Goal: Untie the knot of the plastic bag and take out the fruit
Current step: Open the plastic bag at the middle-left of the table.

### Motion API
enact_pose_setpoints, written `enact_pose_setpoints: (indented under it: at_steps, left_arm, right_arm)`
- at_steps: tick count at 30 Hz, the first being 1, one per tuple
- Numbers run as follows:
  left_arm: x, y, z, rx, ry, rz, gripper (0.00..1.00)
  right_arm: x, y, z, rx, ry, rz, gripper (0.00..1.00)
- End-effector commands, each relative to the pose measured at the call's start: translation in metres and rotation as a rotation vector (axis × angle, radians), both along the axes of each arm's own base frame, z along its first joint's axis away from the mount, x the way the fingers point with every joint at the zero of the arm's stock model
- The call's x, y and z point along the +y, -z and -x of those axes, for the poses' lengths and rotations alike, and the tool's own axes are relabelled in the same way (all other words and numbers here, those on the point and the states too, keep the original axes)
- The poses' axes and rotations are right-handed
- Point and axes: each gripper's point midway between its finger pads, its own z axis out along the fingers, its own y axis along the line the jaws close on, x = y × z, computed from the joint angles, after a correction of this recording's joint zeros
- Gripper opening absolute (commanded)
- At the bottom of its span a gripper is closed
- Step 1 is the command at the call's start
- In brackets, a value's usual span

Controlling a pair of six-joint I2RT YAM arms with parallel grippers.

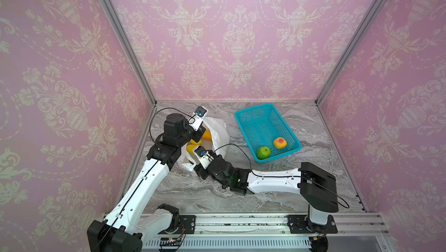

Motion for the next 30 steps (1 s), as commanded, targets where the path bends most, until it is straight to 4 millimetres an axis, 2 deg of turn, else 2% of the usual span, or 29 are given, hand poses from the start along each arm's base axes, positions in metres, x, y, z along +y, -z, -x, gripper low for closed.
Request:
enact_pose_setpoints:
  at_steps: [1, 3, 6, 8, 13, 17, 20, 22, 24, 26, 28, 30]
  left_arm:
    - [0.002, -0.001, 0.001, 0.0, -0.013, -0.004, 0.0]
    - [0.002, 0.0, 0.001, 0.001, -0.012, -0.003, 0.0]
    - [0.002, -0.001, 0.001, -0.001, -0.013, -0.003, 0.0]
    - [0.002, -0.001, 0.001, -0.001, -0.012, -0.004, 0.0]
    - [0.002, -0.001, 0.001, 0.0, -0.014, -0.004, 0.0]
    - [0.002, -0.001, 0.001, -0.001, -0.012, -0.002, 0.0]
    - [0.001, -0.002, 0.001, -0.001, -0.01, 0.0, 0.0]
    - [0.001, -0.002, 0.001, -0.001, -0.01, 0.001, 0.0]
    - [0.002, -0.002, 0.001, -0.003, -0.012, -0.001, 0.0]
    - [0.002, -0.002, 0.002, -0.002, -0.011, -0.001, 0.0]
    - [0.002, -0.003, 0.002, -0.005, -0.012, -0.001, 0.0]
    - [0.002, -0.003, 0.002, -0.006, -0.011, 0.001, 0.0]
  right_arm:
    - [-0.012, -0.017, 0.001, -0.038, 0.012, -0.039, 0.6]
    - [-0.002, -0.022, 0.014, -0.04, -0.067, -0.046, 0.57]
    - [0.024, -0.024, 0.038, -0.045, -0.184, -0.029, 0.56]
    - [0.045, -0.027, 0.046, -0.039, -0.225, -0.023, 0.54]
    - [0.079, -0.015, 0.044, -0.003, -0.255, -0.011, 0.48]
    - [0.091, -0.009, 0.04, 0.015, -0.252, 0.028, 0.43]
    - [0.078, -0.009, 0.035, -0.006, -0.211, 0.034, 0.44]
    - [0.063, -0.011, 0.03, -0.031, -0.161, 0.05, 0.45]
    - [0.044, -0.014, 0.022, -0.057, -0.098, 0.059, 0.48]
    - [0.021, -0.019, 0.015, -0.077, -0.034, 0.056, 0.59]
    - [-0.001, -0.022, 0.008, -0.095, 0.022, 0.046, 0.63]
    - [-0.021, -0.014, 0.003, -0.105, 0.07, 0.062, 0.65]
